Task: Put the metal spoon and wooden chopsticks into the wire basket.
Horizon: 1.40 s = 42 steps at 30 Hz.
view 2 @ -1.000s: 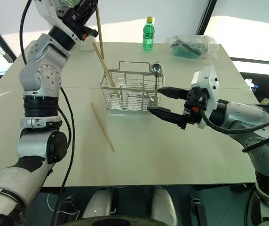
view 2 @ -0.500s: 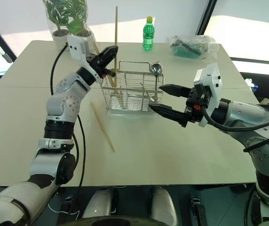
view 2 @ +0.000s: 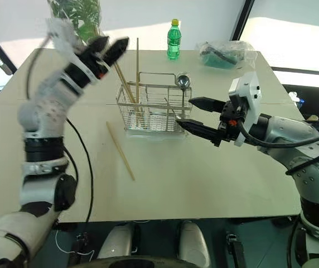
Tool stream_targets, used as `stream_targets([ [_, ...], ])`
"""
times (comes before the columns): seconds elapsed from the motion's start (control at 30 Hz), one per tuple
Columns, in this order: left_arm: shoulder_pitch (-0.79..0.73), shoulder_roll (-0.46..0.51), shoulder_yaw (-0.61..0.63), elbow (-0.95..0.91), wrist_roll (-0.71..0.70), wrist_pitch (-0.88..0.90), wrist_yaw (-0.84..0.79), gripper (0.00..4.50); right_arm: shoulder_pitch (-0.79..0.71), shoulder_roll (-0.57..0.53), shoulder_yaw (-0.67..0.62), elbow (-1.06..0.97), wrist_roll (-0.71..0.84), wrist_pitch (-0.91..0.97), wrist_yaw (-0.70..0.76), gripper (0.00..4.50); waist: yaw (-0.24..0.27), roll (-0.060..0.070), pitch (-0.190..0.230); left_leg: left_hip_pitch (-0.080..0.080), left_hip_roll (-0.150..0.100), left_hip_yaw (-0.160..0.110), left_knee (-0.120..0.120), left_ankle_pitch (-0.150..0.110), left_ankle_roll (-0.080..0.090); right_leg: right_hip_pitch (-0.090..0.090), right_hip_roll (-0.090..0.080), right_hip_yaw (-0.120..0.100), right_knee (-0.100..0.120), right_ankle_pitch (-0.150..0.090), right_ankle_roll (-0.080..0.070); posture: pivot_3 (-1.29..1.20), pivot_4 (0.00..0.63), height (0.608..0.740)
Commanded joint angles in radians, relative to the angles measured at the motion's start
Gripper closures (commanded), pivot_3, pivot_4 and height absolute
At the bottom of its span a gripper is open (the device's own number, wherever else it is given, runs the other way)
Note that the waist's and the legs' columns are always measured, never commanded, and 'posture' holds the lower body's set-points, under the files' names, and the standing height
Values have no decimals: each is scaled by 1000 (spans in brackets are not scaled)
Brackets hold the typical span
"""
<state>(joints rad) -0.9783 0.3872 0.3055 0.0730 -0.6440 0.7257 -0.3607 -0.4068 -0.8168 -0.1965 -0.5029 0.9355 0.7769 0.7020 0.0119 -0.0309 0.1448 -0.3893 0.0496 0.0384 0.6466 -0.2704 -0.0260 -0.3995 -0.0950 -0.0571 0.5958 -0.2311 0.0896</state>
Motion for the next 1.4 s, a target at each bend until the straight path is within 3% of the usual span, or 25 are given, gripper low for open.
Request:
stream_targets([
  [0.03, -82, 83, 94, 14, -46, 239, 164, 52, -32, 11, 2, 6, -16, -28, 17, 1050, 0, 0, 0, 0, 0, 0, 0, 0, 0, 0, 0, 0, 0, 0, 0, 0, 150, 717],
  [0.1, -111, 116, 105, 47, -13, 339, 258, 52, -40, 17, 9, 14, -25, -31, 25, 1050, 1, 0, 0, 0, 0, -1, 0, 0, 0, 1, 0, 0, 0, 0, 1, 0, 150, 717],
  [0.23, -160, 155, 98, 135, 136, 701, 484, 52, -53, 32, 25, 32, -39, -41, 36, 1050, 1, -1, 0, 1, -1, -2, 0, 0, 0, 2, 0, 0, 0, 0, 1, 0, 150, 717],
  [0.4, -213, 14, 242, 176, 293, 879, 645, 52, -49, 22, 54, 33, -76, -56, 86, 1050, 4, -3, 2, 0, -1, -3, 0, 0, 0, 2, 0, -1, 0, 0, 1, 0, 150, 717],
  [0.5, -266, -145, 427, 220, 381, 889, 778, 52, 4, -43, 38, -17, -39, -50, 214, 1050, 8, -3, 2, -1, -2, -4, 0, 0, -1, 2, 0, -2, 0, 0, 1, 0, 150, 717],
  [0.63, -296, -229, 449, 305, 388, 889, 826, 52, 35, -86, 17, -33, -27, -47, 270, 1050, 0, -4, 2, -1, -2, -4, -1, 0, -1, 2, -1, -2, -1, 0, 2, 0, 150, 717],
  [0.83, -265, -258, 399, 374, 388, 889, 845, 52, 23, -76, 11, -30, -31, -35, 237, 1050, -3, -3, 3, 1, -1, -4, -2, 1, -2, 1, 0, -2, 0, 0, 2, 0, 150, 717],
  [1.4, -271, -294, 421, 529, 500, 881, 821, 52, 53, -46, -22, -84, 29, -14, 105, 1050, 2, -3, 3, 0, -2, -3, -1, 1, -2, 1, -1, -2, 0, 0, 1, 0, 150, 717],
])
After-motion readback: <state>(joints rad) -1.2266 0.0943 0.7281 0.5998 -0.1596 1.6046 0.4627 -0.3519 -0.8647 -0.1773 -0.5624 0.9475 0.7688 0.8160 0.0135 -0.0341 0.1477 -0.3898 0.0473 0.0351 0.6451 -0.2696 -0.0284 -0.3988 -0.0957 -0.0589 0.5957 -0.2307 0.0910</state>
